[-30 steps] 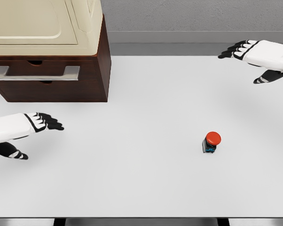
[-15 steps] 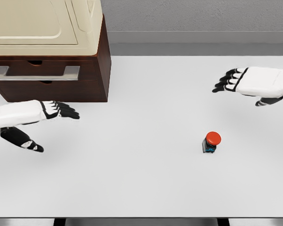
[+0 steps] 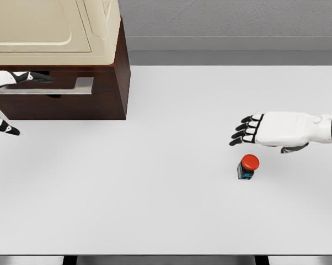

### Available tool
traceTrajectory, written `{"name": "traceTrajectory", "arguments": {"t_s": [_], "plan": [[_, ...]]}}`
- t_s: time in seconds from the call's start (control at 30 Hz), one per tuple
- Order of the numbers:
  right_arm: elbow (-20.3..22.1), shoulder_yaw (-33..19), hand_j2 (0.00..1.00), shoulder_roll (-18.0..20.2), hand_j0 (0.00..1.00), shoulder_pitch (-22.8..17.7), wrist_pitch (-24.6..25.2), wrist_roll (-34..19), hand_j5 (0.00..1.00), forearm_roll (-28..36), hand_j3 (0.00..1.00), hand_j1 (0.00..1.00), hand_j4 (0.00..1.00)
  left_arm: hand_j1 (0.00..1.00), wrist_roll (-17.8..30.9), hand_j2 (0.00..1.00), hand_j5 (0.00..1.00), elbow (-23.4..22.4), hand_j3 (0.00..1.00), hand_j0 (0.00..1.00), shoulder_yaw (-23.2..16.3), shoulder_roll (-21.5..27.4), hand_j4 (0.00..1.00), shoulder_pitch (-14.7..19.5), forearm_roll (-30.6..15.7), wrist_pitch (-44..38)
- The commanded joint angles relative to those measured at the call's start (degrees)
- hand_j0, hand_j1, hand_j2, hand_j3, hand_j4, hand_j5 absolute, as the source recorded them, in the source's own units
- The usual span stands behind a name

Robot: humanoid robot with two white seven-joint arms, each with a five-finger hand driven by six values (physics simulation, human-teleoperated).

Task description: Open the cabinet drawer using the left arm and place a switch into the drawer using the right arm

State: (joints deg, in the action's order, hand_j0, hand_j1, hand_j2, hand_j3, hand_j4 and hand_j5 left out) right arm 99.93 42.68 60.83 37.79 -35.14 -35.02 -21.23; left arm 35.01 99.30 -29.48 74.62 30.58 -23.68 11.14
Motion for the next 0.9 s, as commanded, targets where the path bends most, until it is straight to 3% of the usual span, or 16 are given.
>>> {"name": "traceTrajectory", "arguments": {"t_s": [0.0,0.1,0.27,0.87], "plan": [[0.18,0.91,1.0,-0.36,1.0,0.0,0.14,0.02,1.0,0.14,1.0,1.0,1.0,1.0,-0.01,1.0,1.0,-0.86,1.0,1.0,-0.05,-1.15,1.0,0.01,2.76,-5.59],[0.44,2.49,1.0,-0.8,1.0,0.09,0.14,0.02,1.0,0.14,1.0,1.0,1.0,1.0,-0.01,1.0,1.0,-2.44,1.0,1.0,-0.05,-1.68,1.0,0.09,5.75,-8.59],[0.79,3.73,1.0,-0.89,1.0,0.0,0.14,0.02,1.0,0.14,1.0,1.0,1.0,1.0,-0.01,1.0,1.0,-4.64,1.0,1.0,-0.14,-3.78,1.0,0.36,5.84,-8.68],[0.79,6.89,1.0,-0.89,1.0,0.09,0.14,0.02,1.0,0.05,1.0,1.0,1.0,1.0,-0.01,1.0,1.0,-3.5,1.0,1.0,-4.18,-3.79,1.0,0.27,6.01,-5.42]]}}
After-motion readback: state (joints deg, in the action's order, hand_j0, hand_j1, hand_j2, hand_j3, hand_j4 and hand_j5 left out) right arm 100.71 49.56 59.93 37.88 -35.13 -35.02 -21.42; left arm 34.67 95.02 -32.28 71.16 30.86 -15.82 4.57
